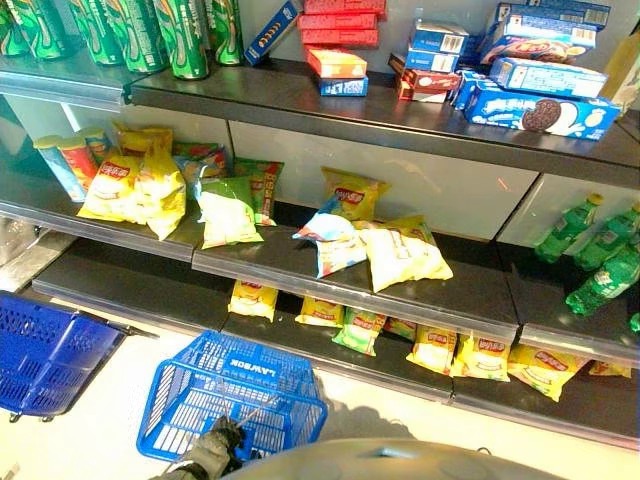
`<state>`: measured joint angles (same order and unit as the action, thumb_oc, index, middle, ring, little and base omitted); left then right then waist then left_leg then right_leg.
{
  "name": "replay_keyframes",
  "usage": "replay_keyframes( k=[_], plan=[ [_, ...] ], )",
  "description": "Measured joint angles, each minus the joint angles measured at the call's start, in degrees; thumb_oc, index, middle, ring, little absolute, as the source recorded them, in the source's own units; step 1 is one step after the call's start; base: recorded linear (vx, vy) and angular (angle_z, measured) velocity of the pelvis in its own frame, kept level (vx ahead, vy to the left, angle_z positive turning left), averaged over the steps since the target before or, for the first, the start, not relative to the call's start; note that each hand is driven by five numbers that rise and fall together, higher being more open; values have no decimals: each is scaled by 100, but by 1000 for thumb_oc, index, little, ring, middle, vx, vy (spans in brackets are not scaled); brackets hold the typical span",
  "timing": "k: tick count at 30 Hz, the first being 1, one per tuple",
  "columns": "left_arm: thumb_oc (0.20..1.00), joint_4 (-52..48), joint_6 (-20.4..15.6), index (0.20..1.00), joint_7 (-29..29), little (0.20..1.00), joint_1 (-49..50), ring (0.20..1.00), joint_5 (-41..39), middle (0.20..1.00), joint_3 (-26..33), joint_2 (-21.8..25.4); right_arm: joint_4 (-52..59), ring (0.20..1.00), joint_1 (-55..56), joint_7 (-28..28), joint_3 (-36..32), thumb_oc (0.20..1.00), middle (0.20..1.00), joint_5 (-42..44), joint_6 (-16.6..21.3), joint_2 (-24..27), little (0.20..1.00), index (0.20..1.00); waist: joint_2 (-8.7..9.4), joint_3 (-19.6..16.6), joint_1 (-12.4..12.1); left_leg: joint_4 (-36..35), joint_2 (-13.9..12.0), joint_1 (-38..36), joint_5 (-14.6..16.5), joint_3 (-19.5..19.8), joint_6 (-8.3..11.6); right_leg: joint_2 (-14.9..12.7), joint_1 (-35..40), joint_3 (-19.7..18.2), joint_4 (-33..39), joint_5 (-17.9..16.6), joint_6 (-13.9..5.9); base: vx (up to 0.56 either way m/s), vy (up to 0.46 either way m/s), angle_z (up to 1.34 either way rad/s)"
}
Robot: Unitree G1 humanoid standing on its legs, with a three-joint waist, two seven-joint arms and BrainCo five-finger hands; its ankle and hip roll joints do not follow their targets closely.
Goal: Pick up the snacks into the basket
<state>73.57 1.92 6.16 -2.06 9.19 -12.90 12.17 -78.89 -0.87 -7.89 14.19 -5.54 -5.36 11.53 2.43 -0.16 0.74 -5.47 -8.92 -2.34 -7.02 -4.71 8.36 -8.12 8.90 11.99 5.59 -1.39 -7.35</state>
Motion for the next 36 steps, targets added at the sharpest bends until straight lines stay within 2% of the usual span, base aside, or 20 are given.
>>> replay_keyframes(
  k=[15,20,24,25,26,27,28,29,30,32,35,36],
  plan=[
    [200,-6,2,200,4,200,16,200,-198,200,71,12,17,1000,-21,-14,-1,1000,1000,7,5,-3,1000,1000,4,47,-8,1,1,7,3,4,4,-1,-2,8,0,3,-3,0,0,0],
    [200,-8,0,200,48,200,-37,200,-199,200,75,14,667,1000,-246,-24,27,1000,1000,127,83,2,1000,1000,-12,124,-6,1,0,10,2,1,4,-1,-8,8,1,2,-3,0,0,0],
    [200,-128,-2,200,79,200,-45,200,-193,200,64,84,1672,1000,-582,-80,27,1000,1000,432,233,162,1000,1000,-34,184,-2,3,0,23,0,2,2,-2,-23,9,1,0,1,-33,2,0],
    [200,-320,26,200,81,200,-49,200,-117,200,93,100,2884,1000,-296,-66,-5,1000,1000,452,110,480,1000,1000,-35,214,31,6,13,46,-23,1,18,-3,-51,2,-2,-14,-20,-82,1,4],
    [200,-555,34,200,91,200,36,200,-83,200,94,116,3949,1000,42,-48,-47,1000,1000,426,273,770,1000,1000,-23,217,-3,14,22,86,-38,14,1,-12,-81,20,-13,-31,-48,-3,-3,6],
    [200,-1407,86,200,60,200,442,200,-38,200,202,203,5747,1000,785,36,-656,1000,1000,392,300,1019,1000,1000,-87,300,-5,11,42,105,-46,14,-4,-28,-103,12,-34,-45,-67,17,4,6],
    [200,-1872,58,200,60,200,693,200,32,200,285,243,6503,1000,1184,44,-900,1000,1000,391,436,1058,1000,1000,-44,299,-4,2,48,88,-42,13,-2,-44,-75,20,-32,-33,-71,32,3,-4],
    [200,-1978,-26,200,65,200,943,200,95,200,324,304,6649,1000,1444,40,-1021,1000,1000,390,662,1176,1000,1000,-42,341,21,10,51,34,-32,5,9,-43,-43,2,-34,-25,-76,-2,6,-7],
    [200,-1736,-91,200,49,200,917,200,143,200,333,401,6006,1000,1364,127,-1102,1000,1000,408,643,1233,1000,1000,22,337,86,18,47,-14,1,-4,17,-31,17,-1,-34,5,-80,0,0,0],
    [200,-1480,-125,200,50,200,770,200,143,200,344,441,5675,1000,1476,258,-1107,1000,1000,474,500,1237,1000,1000,24,388,162,5,45,17,7,-6,13,-32,-11,1,-32,3,-78,0,0,0],
    [200,-1349,-124,200,42,200,618,200,147,200,343,401,6017,1000,1732,533,-1117,1000,1000,794,559,1207,1000,1000,-38,459,209,0,32,6,28,-8,28,-28,-9,-11,1,8,-77,-1,-1,-2],
    [200,-1331,-125,200,37,200,569,200,175,200,342,341,6486,1000,1909,646,-1163,1000,1000,972,623,1215,1000,1000,-75,480,273,-1,23,5,27,-10,27,-24,-12,-9,2,14,-78,0,0,0]
  ],
)
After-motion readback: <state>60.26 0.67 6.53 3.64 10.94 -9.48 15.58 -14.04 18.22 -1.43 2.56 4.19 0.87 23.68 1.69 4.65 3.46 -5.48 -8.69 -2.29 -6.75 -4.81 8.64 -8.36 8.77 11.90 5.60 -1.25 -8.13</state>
